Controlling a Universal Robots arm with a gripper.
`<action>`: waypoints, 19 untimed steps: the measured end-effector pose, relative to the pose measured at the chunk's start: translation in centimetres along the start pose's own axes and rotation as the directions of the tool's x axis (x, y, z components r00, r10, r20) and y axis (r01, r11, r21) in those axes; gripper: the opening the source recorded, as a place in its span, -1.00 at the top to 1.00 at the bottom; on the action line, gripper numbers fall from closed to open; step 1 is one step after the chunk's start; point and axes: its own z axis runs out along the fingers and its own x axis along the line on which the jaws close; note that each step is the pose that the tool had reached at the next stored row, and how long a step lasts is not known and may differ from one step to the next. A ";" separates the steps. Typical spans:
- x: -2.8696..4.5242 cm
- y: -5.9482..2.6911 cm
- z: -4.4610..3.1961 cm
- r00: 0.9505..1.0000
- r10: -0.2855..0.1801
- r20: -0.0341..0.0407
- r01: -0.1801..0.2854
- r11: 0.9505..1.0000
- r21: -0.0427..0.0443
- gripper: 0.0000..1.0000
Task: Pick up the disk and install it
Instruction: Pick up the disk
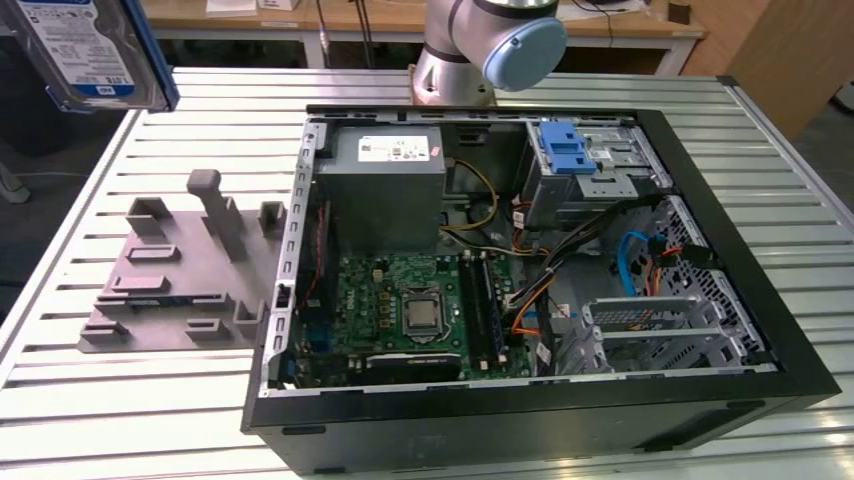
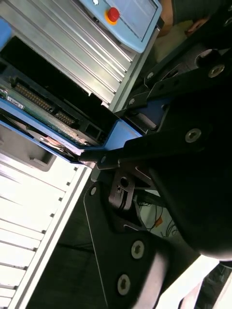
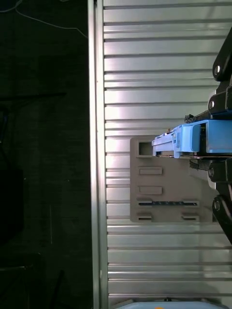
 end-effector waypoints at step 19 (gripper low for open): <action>1.19 -1.50 -0.42 1.000 0.000 0.000 0.000 1.000 0.000 0.27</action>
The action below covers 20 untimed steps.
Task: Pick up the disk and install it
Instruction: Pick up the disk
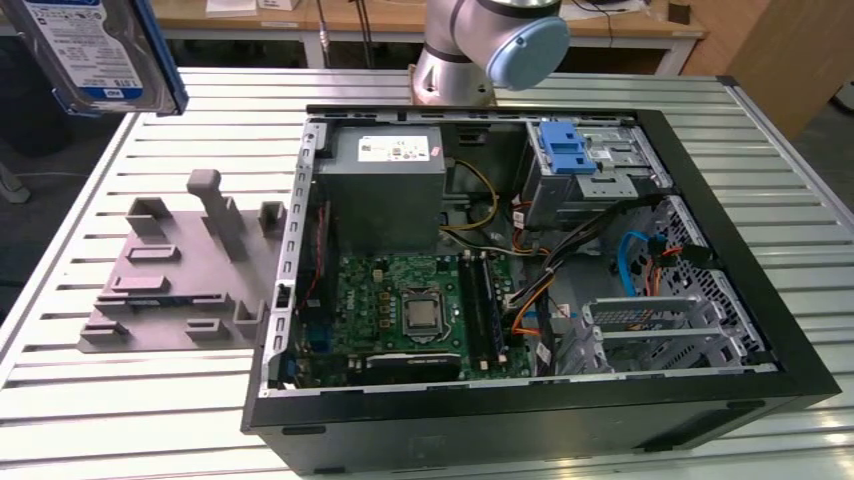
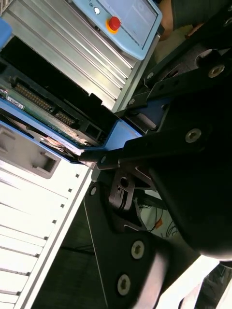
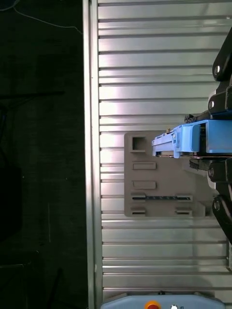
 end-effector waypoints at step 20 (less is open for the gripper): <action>0.70 -3.45 -0.04 1.000 0.000 0.000 0.000 1.000 0.000 0.27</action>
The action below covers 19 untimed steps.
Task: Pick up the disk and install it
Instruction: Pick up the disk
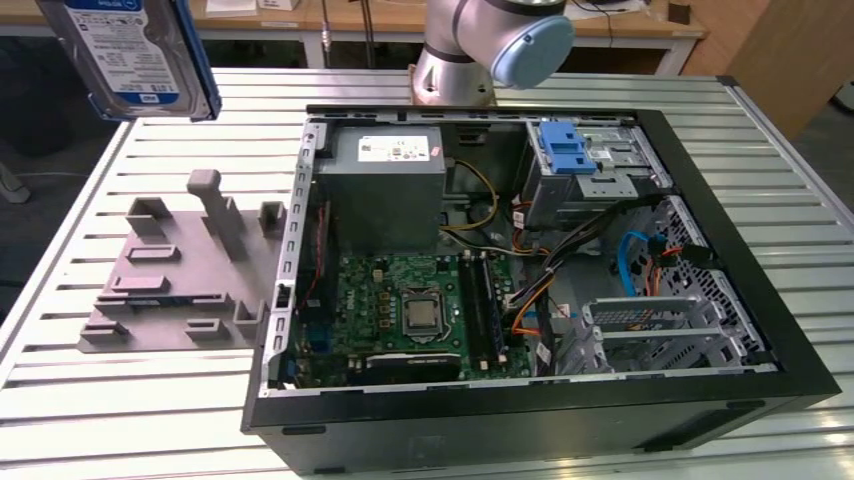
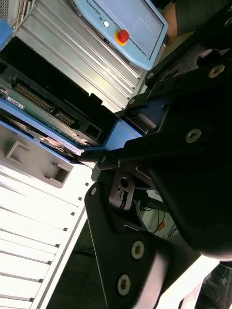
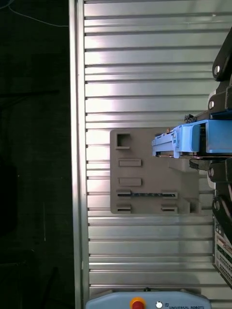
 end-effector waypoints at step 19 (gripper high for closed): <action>0.51 -2.78 -0.04 1.000 0.000 0.000 0.000 1.000 0.000 0.27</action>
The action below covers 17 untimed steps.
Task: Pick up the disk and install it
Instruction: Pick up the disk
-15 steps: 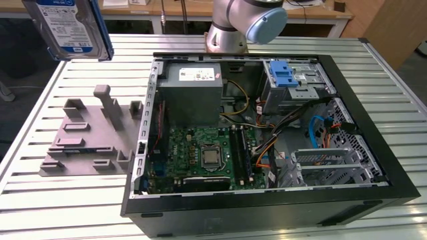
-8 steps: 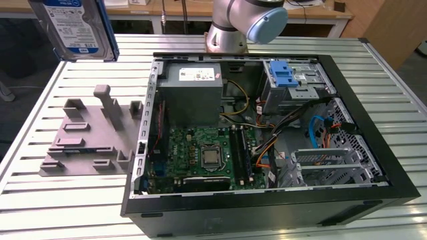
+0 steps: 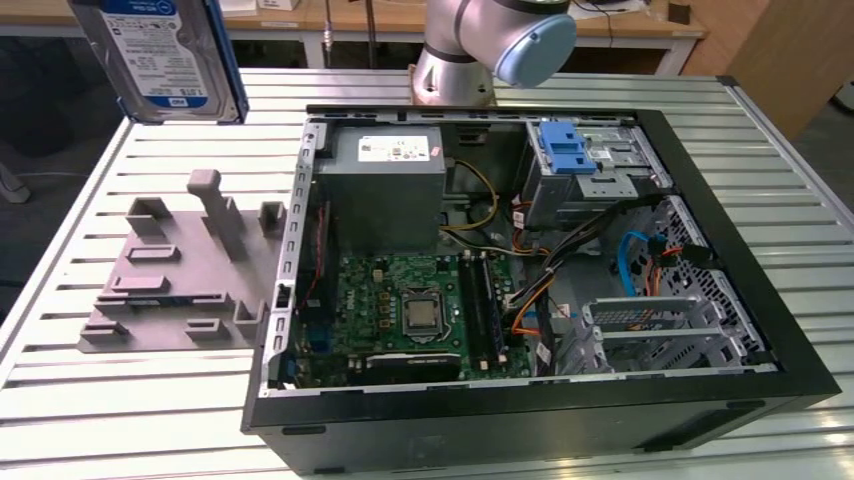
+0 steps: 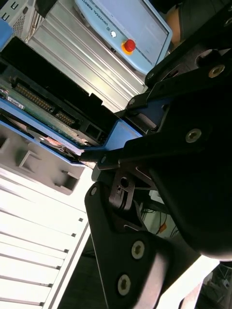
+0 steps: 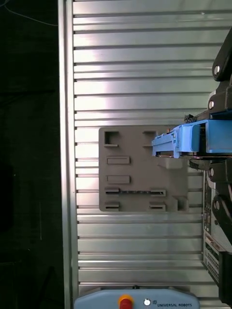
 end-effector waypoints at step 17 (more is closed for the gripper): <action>1.09 -2.45 -0.02 1.000 0.000 0.000 0.000 1.000 0.000 0.27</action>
